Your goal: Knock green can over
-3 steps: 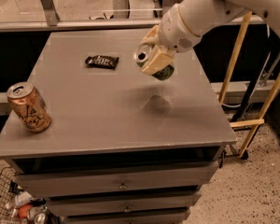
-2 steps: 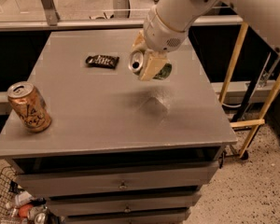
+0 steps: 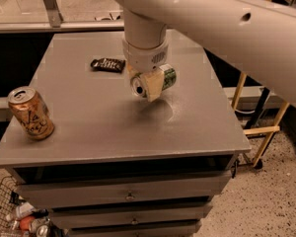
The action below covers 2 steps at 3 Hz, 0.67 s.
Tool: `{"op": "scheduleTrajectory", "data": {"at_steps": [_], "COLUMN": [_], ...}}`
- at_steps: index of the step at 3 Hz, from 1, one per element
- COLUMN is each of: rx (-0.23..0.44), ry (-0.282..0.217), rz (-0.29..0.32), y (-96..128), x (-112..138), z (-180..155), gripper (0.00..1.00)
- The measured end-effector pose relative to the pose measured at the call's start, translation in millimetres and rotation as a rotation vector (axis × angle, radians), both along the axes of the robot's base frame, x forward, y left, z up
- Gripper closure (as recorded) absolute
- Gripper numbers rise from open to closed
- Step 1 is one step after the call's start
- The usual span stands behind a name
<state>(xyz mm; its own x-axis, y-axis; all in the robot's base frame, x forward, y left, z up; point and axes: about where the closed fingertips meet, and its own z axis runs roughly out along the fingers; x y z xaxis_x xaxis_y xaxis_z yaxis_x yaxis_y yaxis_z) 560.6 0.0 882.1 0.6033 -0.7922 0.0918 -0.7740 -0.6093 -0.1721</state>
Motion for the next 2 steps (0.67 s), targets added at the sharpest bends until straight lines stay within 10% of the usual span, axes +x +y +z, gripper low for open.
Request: {"op": "scheduleTrajectory", "data": {"at_steps": [2], "rx": [-0.162], "ry": [0.023], "rz": [0.078], "y": [2.7], "x": [3.4], "z": [-22.8], "gripper": [1.00]}}
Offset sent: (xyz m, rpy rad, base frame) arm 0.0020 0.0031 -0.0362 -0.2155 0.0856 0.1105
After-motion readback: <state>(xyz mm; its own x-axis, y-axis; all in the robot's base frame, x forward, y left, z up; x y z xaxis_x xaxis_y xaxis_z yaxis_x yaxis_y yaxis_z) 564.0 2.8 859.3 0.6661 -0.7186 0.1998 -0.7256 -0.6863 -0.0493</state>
